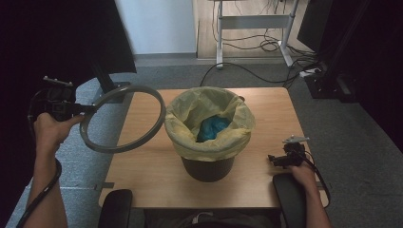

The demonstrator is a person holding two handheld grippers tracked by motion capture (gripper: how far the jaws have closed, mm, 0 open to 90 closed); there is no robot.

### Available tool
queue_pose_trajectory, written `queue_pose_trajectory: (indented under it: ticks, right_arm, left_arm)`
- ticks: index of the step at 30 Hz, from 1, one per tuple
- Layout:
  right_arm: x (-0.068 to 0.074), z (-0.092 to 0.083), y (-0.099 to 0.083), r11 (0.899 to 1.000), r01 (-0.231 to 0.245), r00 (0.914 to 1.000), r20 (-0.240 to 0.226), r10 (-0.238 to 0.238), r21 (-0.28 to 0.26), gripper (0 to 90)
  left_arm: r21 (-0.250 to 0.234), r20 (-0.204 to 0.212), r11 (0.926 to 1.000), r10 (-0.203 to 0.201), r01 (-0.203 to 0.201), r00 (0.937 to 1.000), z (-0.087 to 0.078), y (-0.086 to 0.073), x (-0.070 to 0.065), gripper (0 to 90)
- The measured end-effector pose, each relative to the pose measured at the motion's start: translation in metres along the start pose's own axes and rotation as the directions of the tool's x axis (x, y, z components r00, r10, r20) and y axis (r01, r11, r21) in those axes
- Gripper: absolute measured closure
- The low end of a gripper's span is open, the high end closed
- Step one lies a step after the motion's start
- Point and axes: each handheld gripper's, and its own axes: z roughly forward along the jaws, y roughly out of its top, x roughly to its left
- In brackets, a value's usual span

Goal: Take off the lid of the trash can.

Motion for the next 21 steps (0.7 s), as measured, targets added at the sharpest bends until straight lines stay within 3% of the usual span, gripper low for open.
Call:
queue_pose_trajectory:
  ticks: [12,21]
  right_arm:
    - [0.0,0.0,0.0,1.0,0.001,1.0,0.001,-0.001,0.0,0.0]
    - [0.0,0.0,0.0,1.0,0.001,1.0,0.0,-0.001,0.0,0.0]
  left_arm:
    - [-0.002,0.0,0.9997,-0.023,0.023,0.9997,0.012,-0.013,0.011,77.9]
    - [0.006,0.01,0.9993,-0.036,0.036,0.9993,0.031,-0.025,0.016,77.9]
